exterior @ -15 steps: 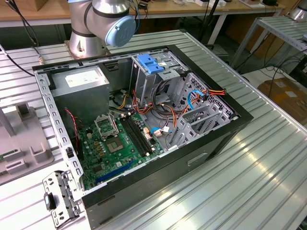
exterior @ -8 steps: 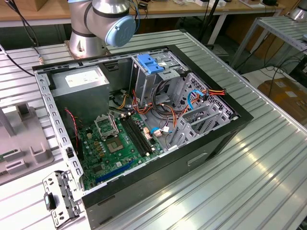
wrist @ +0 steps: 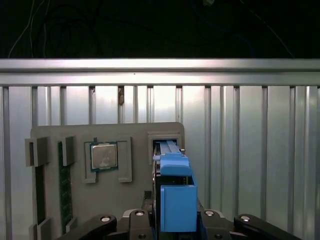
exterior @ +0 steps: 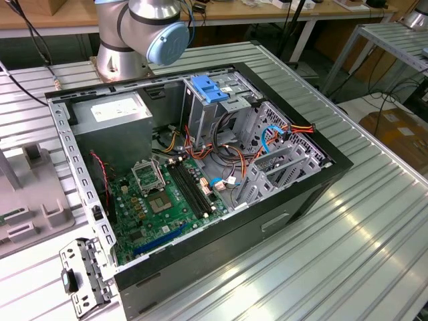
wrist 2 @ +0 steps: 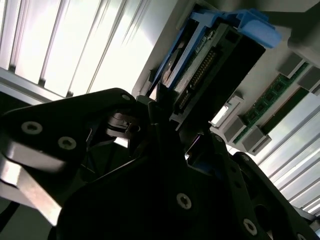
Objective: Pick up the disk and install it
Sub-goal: 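Pick up the disk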
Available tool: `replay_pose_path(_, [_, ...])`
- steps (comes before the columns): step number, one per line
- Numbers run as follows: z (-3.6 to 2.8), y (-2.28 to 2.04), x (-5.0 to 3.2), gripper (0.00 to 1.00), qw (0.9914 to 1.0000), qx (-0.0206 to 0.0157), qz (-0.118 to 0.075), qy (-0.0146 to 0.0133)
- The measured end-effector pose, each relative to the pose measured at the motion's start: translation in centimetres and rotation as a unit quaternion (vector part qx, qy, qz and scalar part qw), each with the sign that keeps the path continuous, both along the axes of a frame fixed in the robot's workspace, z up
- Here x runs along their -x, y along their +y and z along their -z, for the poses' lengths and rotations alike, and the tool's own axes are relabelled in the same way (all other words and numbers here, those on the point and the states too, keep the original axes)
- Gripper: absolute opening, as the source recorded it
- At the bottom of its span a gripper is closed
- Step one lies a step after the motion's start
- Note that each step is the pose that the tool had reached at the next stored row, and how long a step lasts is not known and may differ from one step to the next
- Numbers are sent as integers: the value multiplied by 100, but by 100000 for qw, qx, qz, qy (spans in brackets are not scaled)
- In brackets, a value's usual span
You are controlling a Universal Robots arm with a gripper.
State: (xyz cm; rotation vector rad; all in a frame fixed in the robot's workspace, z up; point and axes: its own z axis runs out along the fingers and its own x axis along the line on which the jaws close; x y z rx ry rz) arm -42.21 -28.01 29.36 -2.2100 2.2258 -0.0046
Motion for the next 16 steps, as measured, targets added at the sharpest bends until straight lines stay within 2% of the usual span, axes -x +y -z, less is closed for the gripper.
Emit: replay_pose_path(16, [-69,0,0,36,100000,-4,1,-4])
